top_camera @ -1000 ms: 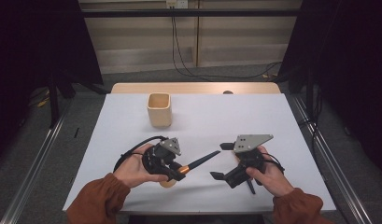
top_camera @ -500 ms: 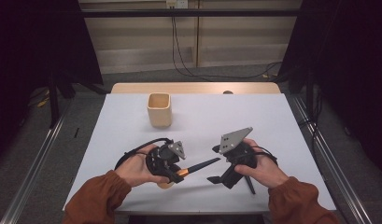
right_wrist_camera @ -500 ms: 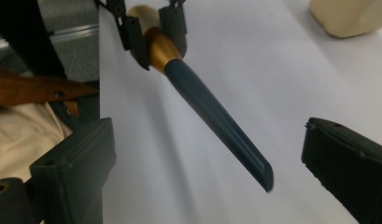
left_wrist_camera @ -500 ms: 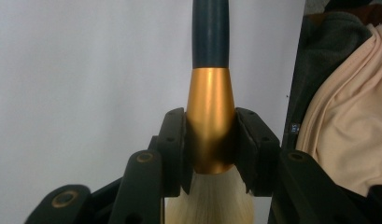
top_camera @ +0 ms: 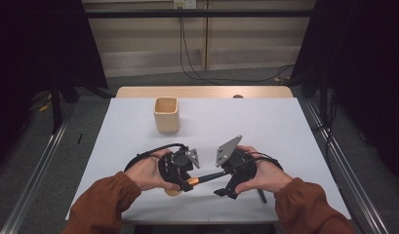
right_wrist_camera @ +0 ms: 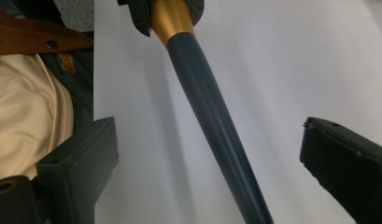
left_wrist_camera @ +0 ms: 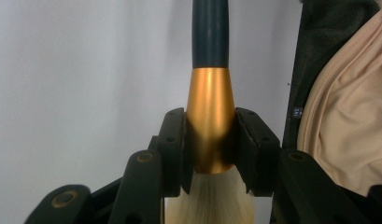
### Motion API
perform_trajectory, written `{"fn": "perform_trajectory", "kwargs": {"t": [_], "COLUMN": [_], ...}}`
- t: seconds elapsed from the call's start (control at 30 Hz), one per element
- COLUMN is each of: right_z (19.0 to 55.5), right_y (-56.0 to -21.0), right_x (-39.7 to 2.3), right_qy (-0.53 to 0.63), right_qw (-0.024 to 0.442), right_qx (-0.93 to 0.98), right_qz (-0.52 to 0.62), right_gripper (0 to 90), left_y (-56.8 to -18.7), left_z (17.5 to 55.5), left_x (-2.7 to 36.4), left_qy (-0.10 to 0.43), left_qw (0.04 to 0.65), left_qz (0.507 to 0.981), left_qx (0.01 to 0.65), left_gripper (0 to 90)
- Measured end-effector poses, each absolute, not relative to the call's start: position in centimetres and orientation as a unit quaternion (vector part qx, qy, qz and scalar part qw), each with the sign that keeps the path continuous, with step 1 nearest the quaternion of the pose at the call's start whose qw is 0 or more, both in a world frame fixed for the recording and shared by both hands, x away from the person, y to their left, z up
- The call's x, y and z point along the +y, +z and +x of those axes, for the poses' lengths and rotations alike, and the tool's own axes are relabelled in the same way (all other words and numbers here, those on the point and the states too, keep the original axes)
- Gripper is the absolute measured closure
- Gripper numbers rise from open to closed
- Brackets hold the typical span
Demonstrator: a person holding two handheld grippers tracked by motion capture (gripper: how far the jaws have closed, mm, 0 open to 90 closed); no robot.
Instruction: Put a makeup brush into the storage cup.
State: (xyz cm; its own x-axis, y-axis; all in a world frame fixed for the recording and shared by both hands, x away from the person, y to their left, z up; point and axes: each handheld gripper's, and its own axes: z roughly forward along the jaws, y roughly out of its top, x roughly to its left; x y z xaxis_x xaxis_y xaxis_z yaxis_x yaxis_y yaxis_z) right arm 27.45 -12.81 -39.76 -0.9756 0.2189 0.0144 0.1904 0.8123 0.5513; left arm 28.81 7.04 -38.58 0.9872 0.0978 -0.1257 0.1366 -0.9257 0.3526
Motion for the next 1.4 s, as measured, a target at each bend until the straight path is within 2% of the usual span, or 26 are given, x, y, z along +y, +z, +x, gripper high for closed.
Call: {"fn": "perform_trajectory", "kwargs": {"t": [0.07,0.43,0.77,1.23,1.27,1.4], "right_z": [27.5,28.1,28.2,28.4,28.5,28.5], "right_y": [-39.8,-40.2,-40.5,-40.8,-40.9,-41.0], "right_x": [-12.6,-11.6,-11.0,-10.5,-10.4,-10.3], "right_qy": [0.282,0.267,0.265,0.28,0.282,0.285], "right_qw": [0.024,0.012,0.001,-0.014,-0.012,-0.01], "right_qx": [0.954,0.959,0.961,0.956,0.956,0.956], "right_qz": [0.098,0.092,0.081,0.083,0.08,0.075], "right_gripper": [13.3,29.0,44.9,58.2,58.7,62.1], "left_y": [-38.7,-39.1,-39.2,-39.5,-39.8,-39.6], "left_z": [28.8,29.0,29.0,29.2,28.8,29.1], "left_x": [7.0,6.7,7.1,6.9,6.8,7.0], "left_qy": [-0.056,-0.069,-0.058,-0.052,-0.054,-0.054], "left_qw": [0.181,0.18,0.192,0.192,0.213,0.2], "left_qz": [0.98,0.979,0.978,0.979,0.973,0.977], "left_qx": [0.059,0.06,0.062,0.048,0.076,0.059], "left_gripper": [65.0,65.0,65.0,65.0,65.1,65.0]}}
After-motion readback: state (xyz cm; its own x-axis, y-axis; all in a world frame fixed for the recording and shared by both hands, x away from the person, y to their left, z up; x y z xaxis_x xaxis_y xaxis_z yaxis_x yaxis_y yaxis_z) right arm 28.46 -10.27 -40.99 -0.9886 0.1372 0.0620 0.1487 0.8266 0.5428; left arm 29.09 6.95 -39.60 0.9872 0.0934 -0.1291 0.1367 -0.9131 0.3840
